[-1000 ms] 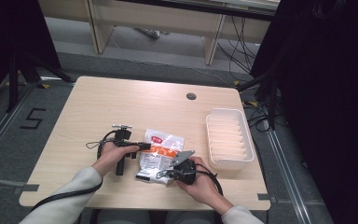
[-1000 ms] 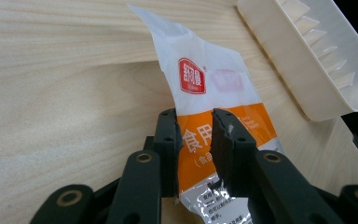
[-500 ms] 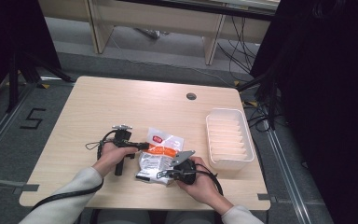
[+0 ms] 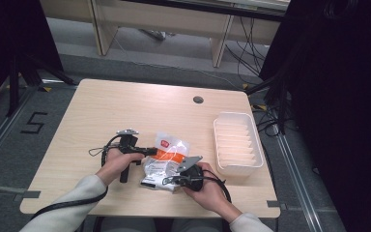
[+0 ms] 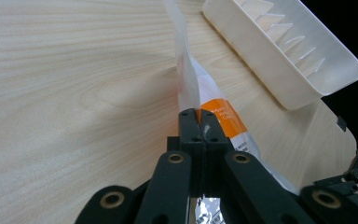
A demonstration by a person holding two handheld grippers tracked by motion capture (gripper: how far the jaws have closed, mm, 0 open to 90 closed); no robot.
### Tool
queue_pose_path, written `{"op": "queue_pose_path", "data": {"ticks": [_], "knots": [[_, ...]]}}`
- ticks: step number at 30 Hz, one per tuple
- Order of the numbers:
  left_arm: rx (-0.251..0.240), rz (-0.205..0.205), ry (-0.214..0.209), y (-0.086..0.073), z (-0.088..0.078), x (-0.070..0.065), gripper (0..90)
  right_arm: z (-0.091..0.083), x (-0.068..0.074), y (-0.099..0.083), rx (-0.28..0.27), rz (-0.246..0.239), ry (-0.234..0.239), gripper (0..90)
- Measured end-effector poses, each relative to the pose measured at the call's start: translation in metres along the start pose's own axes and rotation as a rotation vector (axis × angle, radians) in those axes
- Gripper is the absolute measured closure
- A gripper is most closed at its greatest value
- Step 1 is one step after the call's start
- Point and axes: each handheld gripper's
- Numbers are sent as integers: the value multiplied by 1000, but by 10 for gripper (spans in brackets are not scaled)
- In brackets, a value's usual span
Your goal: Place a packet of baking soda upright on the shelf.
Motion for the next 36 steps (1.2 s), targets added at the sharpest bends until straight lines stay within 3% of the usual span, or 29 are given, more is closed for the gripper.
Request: {"op": "queue_pose_path", "data": {"ticks": [4, 9, 11, 13, 15, 16, 20, 24, 25, 30, 34, 36], "knots": [[-9, 11, -11, 1, -3, -3, 897, -1, -2, 0, 2, -3, -2, 856], [-42, 21, -35, 3, -10, -10, 897, -7, -12, 1, -27, 17, -48, 675], [-51, 34, -50, 5, -14, -14, 898, -16, -20, 3, -34, 41, -71, 614], [-66, 43, -63, 6, -19, -18, 898, -24, -31, 4, -74, 15, -109, 585], [-80, 49, -84, 7, -22, -23, 898, -36, -39, 7, -92, 37, -123, 556], [-88, 63, -95, 8, -25, -25, 898, -42, -44, 9, -98, 34, -153, 544], [-103, 81, -122, 7, -30, -35, 898, -63, -60, 20, -124, 18, -194, 482], [-120, 103, -158, 6, -38, -46, 898, -76, -77, 30, -78, -47, -189, 417], [-123, 108, -162, 5, -39, -48, 898, -79, -79, 32, -69, -30, -184, 396], [-135, 131, -200, 2, -48, -58, 898, -90, -92, 42, -37, -69, -157, 355], [-134, 146, -222, -1, -52, -63, 898, -90, -97, 49, -20, -78, -69, 337], [-133, 146, -225, -2, -54, -65, 898, -87, -100, 52, -22, -117, -42, 339]]}}
Point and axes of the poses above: each handheld gripper's, and its own axes: z roughly forward along the jaws, y roughly out of its top, x roughly to its left, and after that the axes turned 1 degree about -y, right-handed
